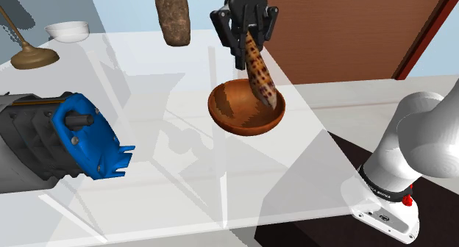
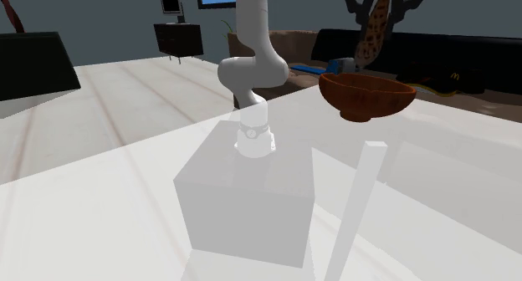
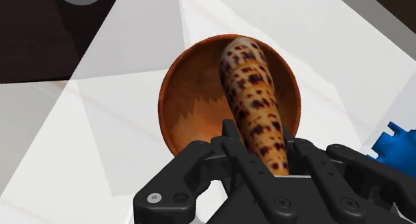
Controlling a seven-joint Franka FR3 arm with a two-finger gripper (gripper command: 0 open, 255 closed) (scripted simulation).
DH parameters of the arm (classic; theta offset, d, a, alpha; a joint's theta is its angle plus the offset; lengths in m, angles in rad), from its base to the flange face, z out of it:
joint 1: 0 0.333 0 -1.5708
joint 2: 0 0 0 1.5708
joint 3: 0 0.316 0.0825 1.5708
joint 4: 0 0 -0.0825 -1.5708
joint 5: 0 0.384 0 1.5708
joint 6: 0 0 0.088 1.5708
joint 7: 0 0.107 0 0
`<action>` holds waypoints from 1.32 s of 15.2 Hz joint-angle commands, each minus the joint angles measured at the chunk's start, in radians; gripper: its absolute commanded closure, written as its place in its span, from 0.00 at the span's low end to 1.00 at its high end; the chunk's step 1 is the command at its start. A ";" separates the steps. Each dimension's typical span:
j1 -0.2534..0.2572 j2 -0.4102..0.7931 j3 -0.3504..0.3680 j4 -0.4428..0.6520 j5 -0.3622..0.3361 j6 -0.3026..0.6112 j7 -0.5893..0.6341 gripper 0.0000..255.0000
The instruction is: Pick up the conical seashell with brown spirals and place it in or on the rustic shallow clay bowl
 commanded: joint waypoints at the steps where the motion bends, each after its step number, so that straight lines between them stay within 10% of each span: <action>1: 0.001 -0.008 0.002 -0.034 0.002 0.025 -0.003 1.00; 17: 0.005 -0.037 0.008 -0.183 0.011 0.146 -0.027 1.00; 18: 0.005 -0.037 0.008 -0.183 0.011 0.146 -0.027 0.00; 20: 0.005 -0.036 0.008 -0.183 0.011 0.146 -0.027 0.00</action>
